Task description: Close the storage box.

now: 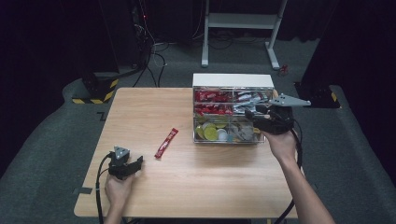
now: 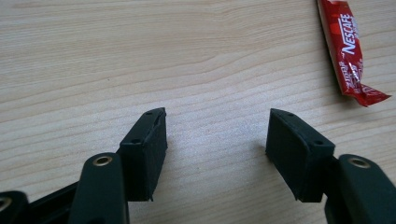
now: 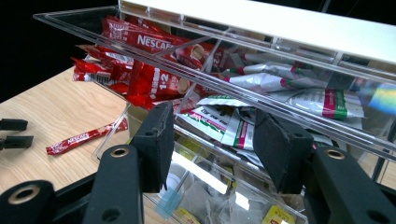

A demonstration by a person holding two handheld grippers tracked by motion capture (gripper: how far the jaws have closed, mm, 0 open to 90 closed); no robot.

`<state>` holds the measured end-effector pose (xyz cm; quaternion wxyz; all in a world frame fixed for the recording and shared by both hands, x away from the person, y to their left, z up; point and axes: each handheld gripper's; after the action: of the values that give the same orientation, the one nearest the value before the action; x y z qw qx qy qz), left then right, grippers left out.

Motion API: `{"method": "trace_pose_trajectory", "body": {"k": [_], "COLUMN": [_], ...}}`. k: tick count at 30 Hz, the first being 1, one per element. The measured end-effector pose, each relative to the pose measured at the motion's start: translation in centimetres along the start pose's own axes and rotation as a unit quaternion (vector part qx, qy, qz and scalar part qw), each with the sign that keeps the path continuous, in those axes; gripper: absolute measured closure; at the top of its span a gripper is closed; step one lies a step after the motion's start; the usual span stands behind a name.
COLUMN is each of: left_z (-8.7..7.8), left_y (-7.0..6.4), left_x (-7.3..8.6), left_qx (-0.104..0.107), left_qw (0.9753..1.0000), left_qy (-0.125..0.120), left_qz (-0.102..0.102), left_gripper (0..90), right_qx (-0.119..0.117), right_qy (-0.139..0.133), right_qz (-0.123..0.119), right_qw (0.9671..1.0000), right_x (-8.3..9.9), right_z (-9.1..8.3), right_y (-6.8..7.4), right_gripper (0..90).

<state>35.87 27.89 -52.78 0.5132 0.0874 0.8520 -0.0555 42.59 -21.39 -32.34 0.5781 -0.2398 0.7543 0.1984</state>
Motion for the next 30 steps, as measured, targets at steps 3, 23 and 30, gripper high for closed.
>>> {"method": "trace_pose_trajectory", "body": {"k": [3, 23, 30], "left_z": [0.0, 0.0, 0.0], "left_y": [0.0, -0.1, -0.1], "left_x": [0.0, 0.0, 0.0], "left_qx": [0.000, 0.001, 0.000], "left_qw": [1.0000, 1.0000, 1.0000], "left_qy": [-0.002, 0.001, 0.001], "left_qz": [-0.001, -0.001, 0.000], "left_gripper": [38.4, 37.8, 37.8], "right_qx": [0.002, -0.011, -0.007], "right_qy": [0.006, 0.012, -0.018], "right_qz": [-0.001, -0.006, -0.022], "right_qw": [1.0000, 0.9999, 0.9996], "right_x": [0.3, 1.8, 0.8], "right_z": [0.1, -1.0, -3.8], "right_y": [0.1, 0.5, 0.7], "right_gripper": [48.4, 47.7, 47.7]}}
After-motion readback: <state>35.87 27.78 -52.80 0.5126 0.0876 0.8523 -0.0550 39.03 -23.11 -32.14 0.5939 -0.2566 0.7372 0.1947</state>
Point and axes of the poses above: each handheld gripper's, and its own axes: z roughly forward along the jaws, x roughly out of its underside, y roughly to its left, and after that the axes turned 13 degrees about -y, right-handed
